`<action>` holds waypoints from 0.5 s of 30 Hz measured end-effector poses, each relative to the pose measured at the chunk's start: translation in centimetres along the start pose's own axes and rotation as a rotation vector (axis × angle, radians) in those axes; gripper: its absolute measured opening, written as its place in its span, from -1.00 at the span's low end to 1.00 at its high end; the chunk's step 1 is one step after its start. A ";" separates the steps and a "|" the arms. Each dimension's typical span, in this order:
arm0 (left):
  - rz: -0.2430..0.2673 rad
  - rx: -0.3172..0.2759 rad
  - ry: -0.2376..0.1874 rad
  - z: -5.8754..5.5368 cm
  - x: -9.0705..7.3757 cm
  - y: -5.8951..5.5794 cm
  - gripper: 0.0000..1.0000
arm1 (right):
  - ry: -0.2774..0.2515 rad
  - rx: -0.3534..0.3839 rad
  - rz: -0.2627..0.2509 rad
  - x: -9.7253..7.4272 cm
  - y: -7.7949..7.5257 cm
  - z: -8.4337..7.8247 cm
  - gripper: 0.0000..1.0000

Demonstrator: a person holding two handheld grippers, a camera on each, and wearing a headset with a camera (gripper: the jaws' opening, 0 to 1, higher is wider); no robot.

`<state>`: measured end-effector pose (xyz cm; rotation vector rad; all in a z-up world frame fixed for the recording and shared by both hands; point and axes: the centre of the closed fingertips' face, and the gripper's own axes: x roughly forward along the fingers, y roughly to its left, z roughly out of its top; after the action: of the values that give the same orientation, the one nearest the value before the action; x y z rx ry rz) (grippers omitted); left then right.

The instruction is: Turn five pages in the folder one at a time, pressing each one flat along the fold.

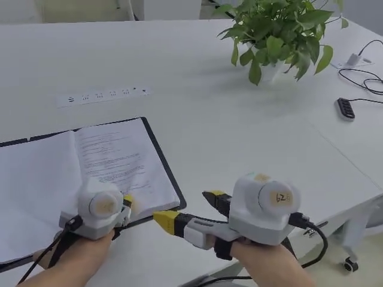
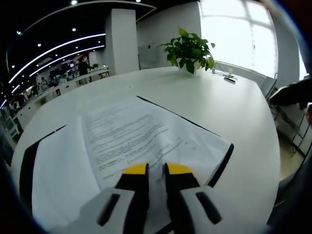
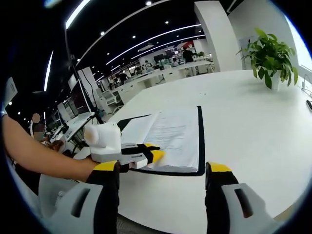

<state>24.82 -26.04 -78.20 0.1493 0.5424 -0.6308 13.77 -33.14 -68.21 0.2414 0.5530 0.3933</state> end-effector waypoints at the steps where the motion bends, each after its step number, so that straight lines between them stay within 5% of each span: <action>1: 0.000 -0.004 -0.004 0.0 0.0 0.1 -0.80 | 0.011 -0.002 0.001 0.3 -0.2 -0.1 0.41; 7: -0.008 -0.063 -0.013 0.0 0.0 0.3 -0.81 | 0.044 0.014 0.027 2.6 -1.2 -0.3 0.28; 15: -0.008 -0.088 -0.020 0.0 0.0 0.2 -0.81 | 0.104 0.141 0.040 6.1 -2.9 -1.5 -0.01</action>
<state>24.95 -25.86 -78.16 0.0578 0.5508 -0.6139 18.54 -32.95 -73.23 0.3699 0.6795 0.4078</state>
